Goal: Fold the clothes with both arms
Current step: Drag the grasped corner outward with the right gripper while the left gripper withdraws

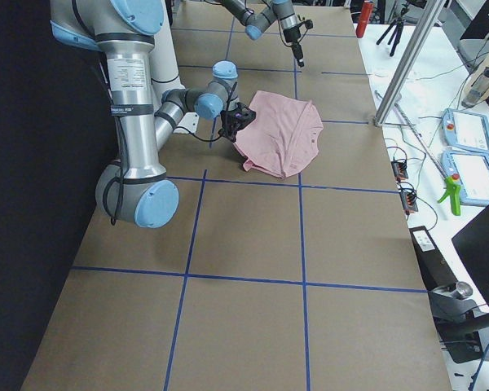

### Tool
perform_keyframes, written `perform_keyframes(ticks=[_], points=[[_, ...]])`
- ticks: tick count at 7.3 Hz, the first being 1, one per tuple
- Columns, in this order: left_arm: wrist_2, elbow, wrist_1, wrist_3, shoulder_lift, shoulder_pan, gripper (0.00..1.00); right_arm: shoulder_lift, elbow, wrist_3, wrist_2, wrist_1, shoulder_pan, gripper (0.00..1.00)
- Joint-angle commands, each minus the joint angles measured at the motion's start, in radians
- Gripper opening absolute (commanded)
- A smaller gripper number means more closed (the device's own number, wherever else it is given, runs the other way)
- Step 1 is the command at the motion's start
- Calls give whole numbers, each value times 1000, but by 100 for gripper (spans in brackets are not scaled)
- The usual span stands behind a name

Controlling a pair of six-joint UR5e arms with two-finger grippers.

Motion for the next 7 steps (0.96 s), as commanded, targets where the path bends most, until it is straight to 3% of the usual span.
perform_keyframes(ticks=[1,5,7], points=[[-33,-3,1,0,3,0,56,-15,0,0,17,-4,-18,0],[-52,-18,9,-1,11,0,56,-32,6,6,20,-4,-55,0],[-88,-72,123,-1,9,3,56,-38,66,24,39,-45,-119,0]])
